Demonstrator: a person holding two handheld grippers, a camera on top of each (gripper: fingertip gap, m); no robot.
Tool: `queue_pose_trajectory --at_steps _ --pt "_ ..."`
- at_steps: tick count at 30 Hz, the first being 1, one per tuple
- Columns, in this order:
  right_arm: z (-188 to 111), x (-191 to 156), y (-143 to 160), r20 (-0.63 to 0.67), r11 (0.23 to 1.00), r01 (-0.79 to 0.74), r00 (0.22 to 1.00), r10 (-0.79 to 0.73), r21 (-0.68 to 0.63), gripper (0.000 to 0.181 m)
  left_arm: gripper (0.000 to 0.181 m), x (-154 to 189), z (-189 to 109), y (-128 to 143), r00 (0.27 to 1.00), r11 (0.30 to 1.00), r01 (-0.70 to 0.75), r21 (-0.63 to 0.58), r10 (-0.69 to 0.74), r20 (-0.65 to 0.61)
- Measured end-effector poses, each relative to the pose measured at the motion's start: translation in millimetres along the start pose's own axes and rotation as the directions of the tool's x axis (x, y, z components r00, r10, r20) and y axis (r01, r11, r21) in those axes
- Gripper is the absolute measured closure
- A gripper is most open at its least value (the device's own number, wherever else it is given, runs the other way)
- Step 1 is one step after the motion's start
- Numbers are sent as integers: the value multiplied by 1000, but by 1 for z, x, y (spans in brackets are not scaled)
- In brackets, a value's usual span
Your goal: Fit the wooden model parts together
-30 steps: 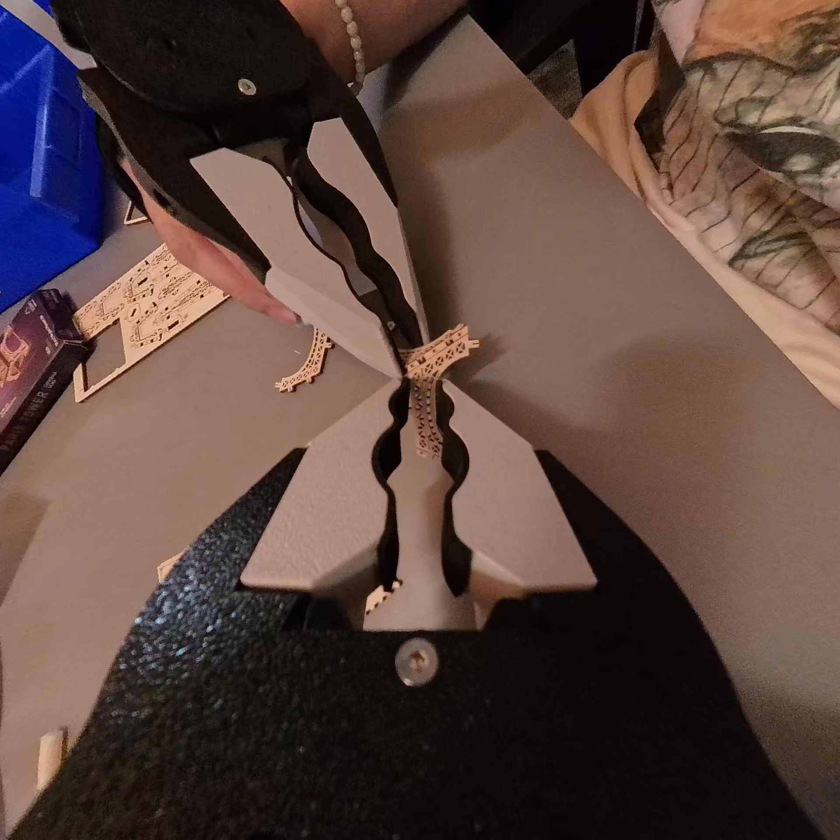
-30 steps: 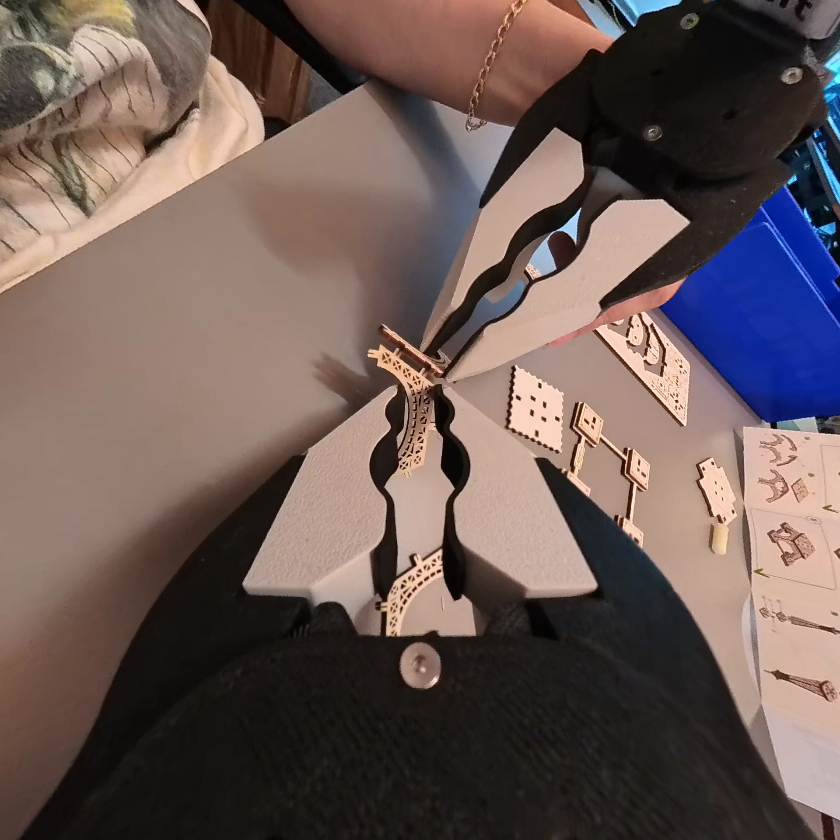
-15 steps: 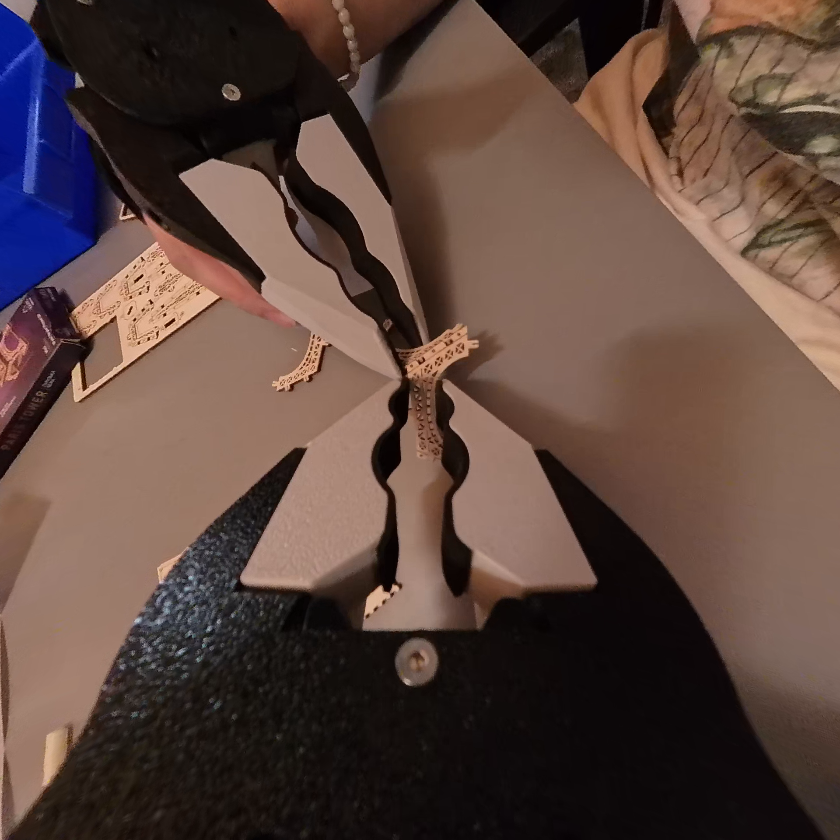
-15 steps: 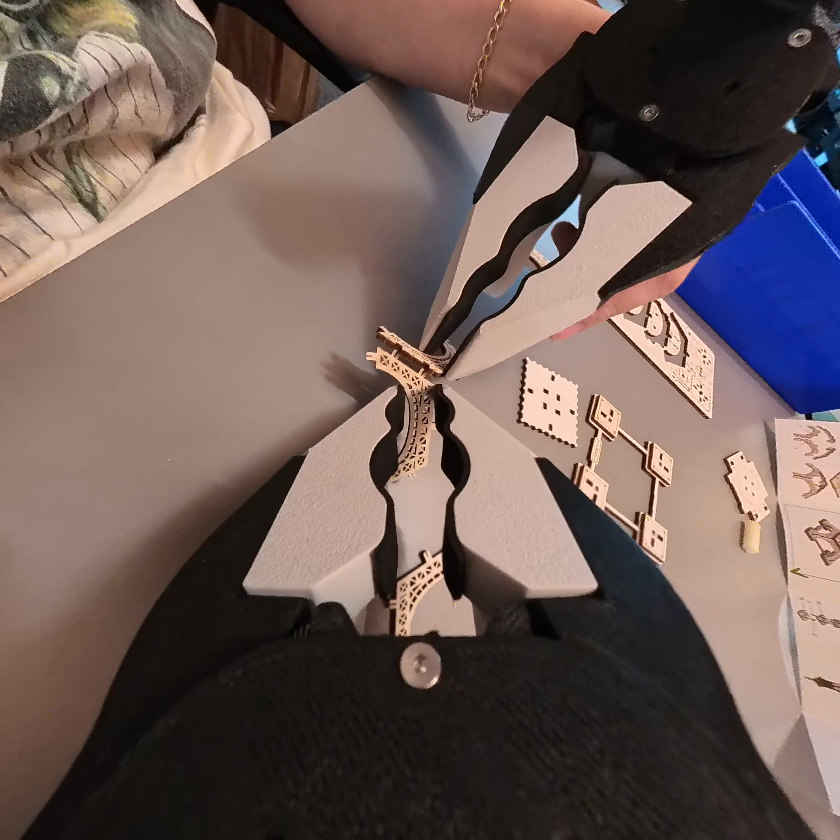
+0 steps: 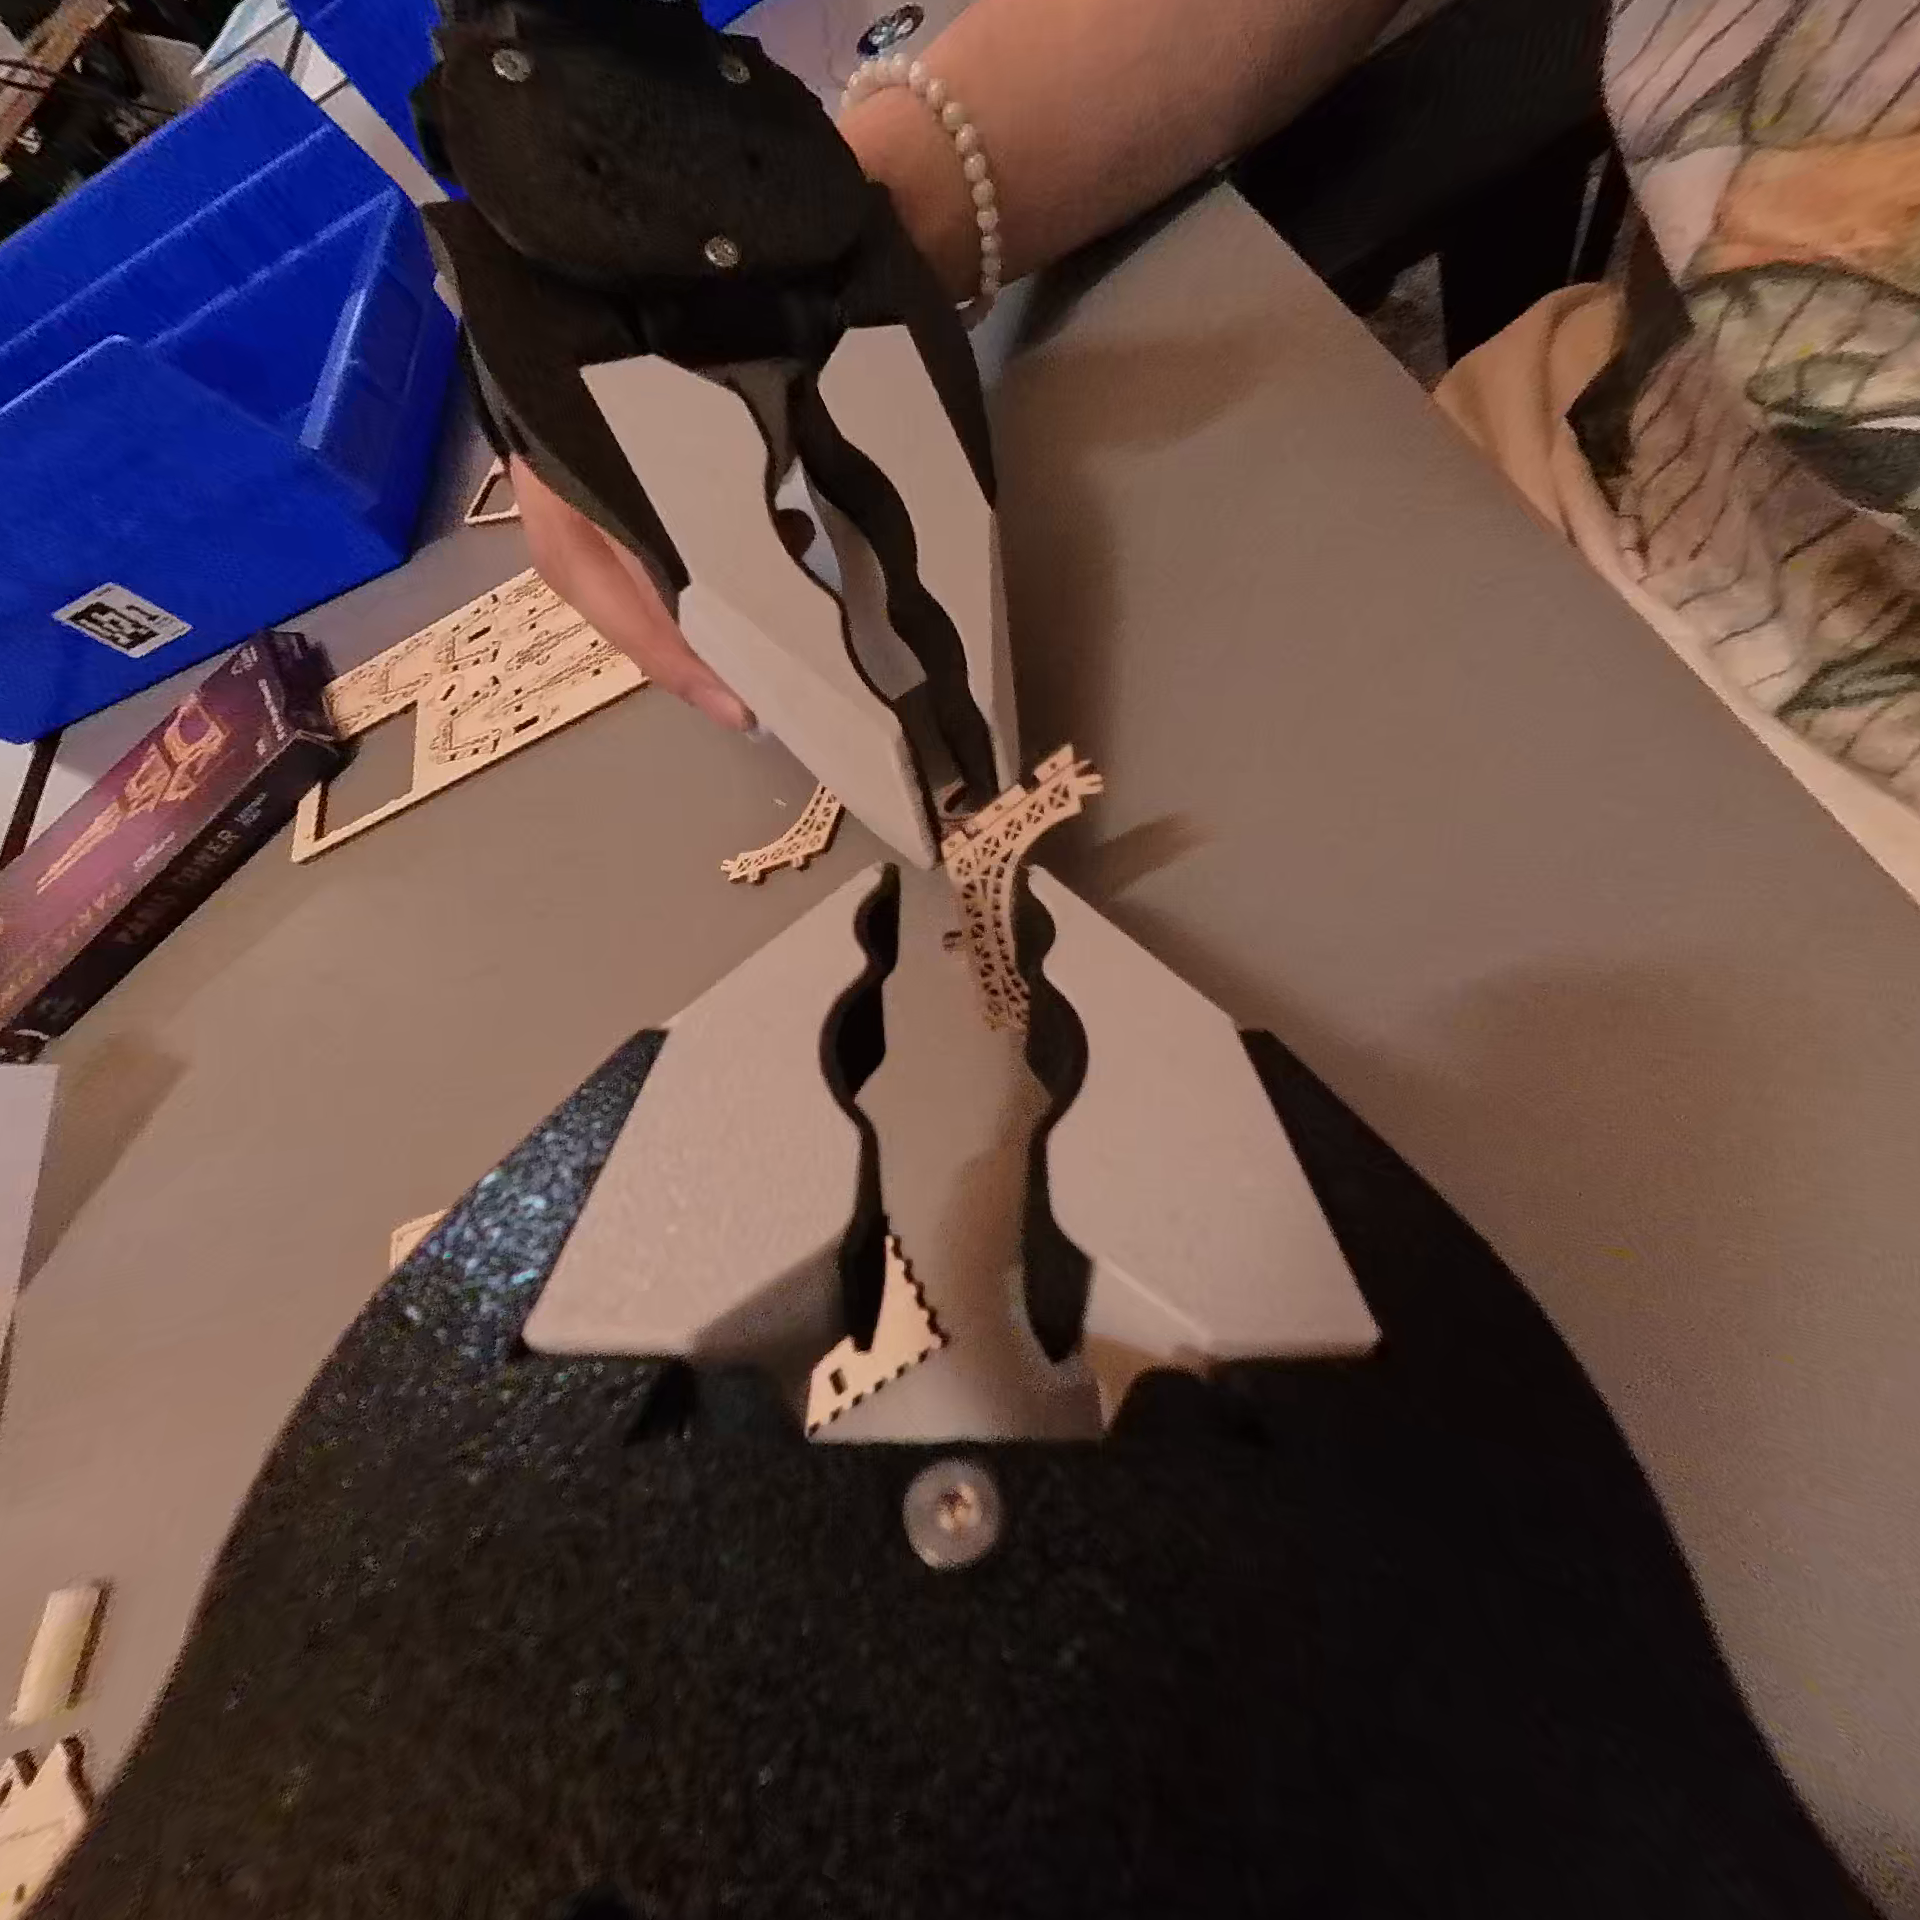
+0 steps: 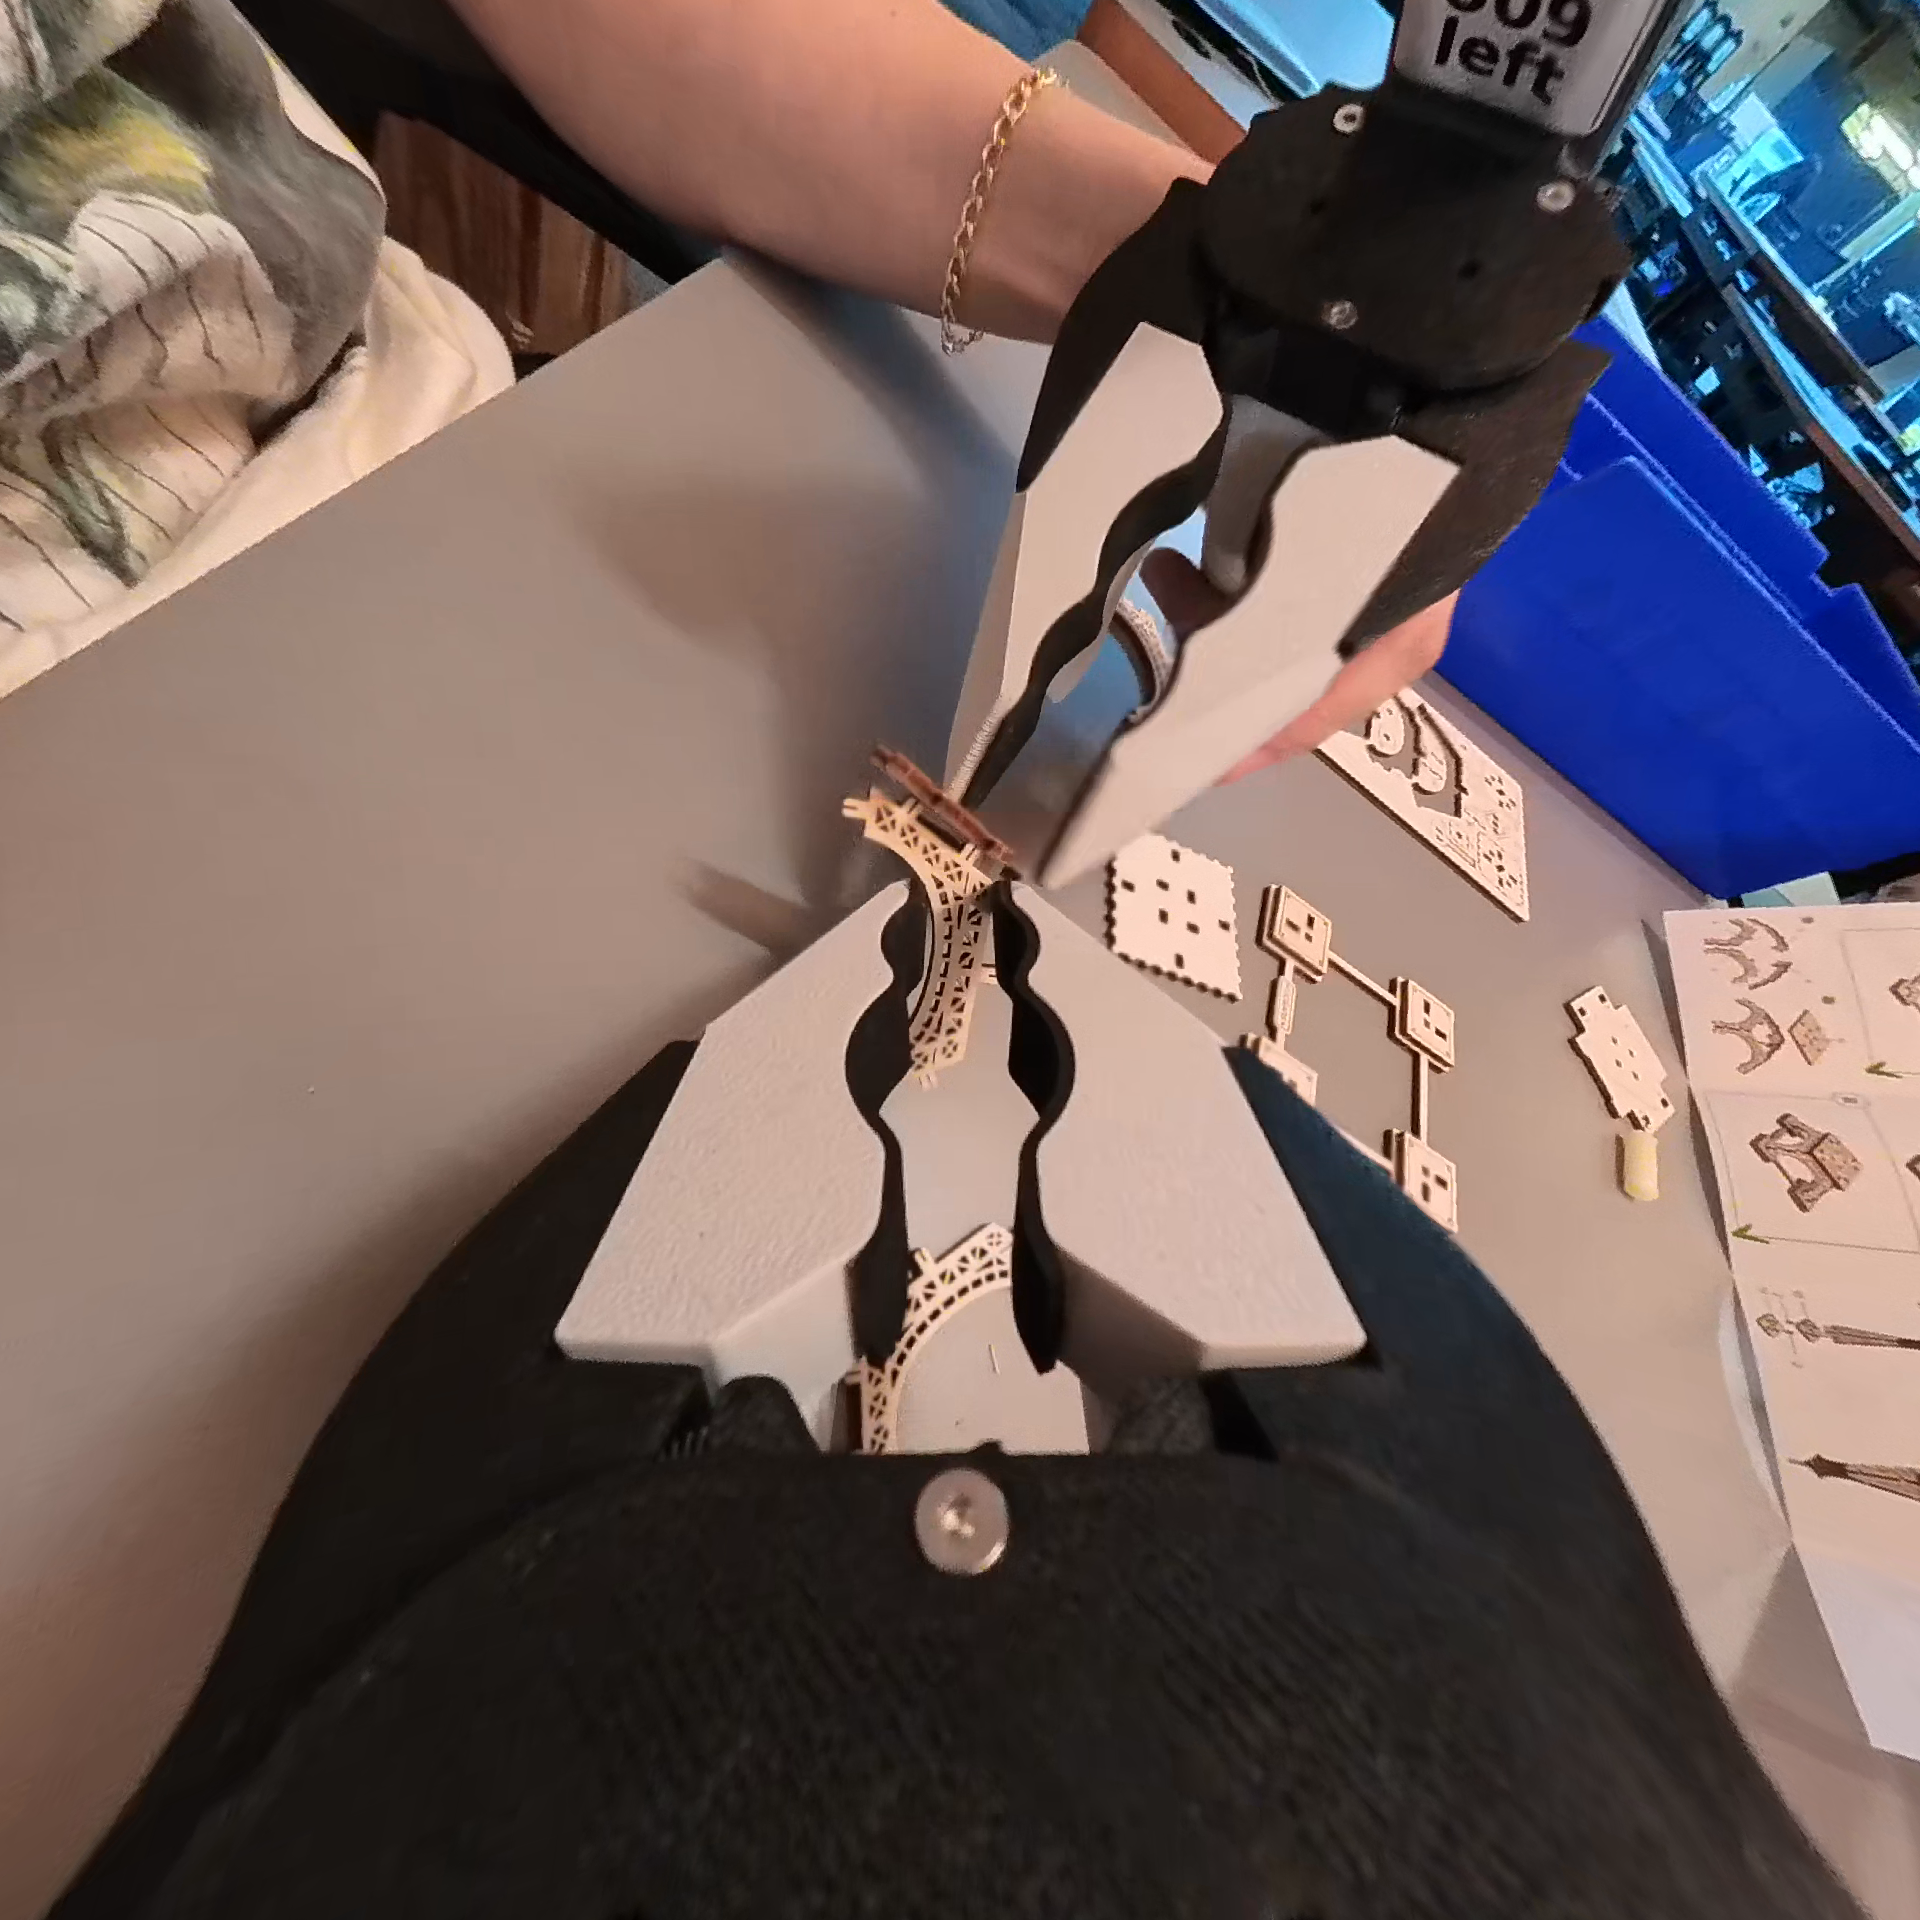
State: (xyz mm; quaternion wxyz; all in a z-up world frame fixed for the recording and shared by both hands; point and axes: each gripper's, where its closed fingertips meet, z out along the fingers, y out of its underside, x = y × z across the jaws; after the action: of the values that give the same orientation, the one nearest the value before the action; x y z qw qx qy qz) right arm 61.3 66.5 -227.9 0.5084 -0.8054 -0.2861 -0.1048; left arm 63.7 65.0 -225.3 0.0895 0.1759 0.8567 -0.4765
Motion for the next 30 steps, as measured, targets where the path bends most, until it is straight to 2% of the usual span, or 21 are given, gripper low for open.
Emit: queue_pose_trajectory --at_steps 7,11,17,19,22,26,30 --pt "7 -1 8 4 1000 -19 1000 19 -22 170 147 -5 1 5 995 998 45 -51 -40 95" --pt "11 -3 9 11 999 -28 1000 28 -22 171 147 -4 -3 3 981 995 75 -69 -61 187" --pt "14 -3 11 11 999 -30 999 31 -34 171 143 12 -6 7 957 977 169 -126 -132 259" --pt "15 -2 10 5 999 -33 999 33 -32 171 149 14 -5 6 943 968 217 -130 -174 282" --pt "16 -1 11 -8 999 -26 1000 25 -42 171 159 10 -4 -1 912 952 290 -99 -243 331" --pt "19 0 13 -21 998 -14 1000 13 -66 171 157 1 -11 -2 789 871 489 -57 -413 454" --pt "21 0 14 -22 997 -10 1000 9 -77 171 157 5 -8 -10 685 809 587 -35 -473 554"
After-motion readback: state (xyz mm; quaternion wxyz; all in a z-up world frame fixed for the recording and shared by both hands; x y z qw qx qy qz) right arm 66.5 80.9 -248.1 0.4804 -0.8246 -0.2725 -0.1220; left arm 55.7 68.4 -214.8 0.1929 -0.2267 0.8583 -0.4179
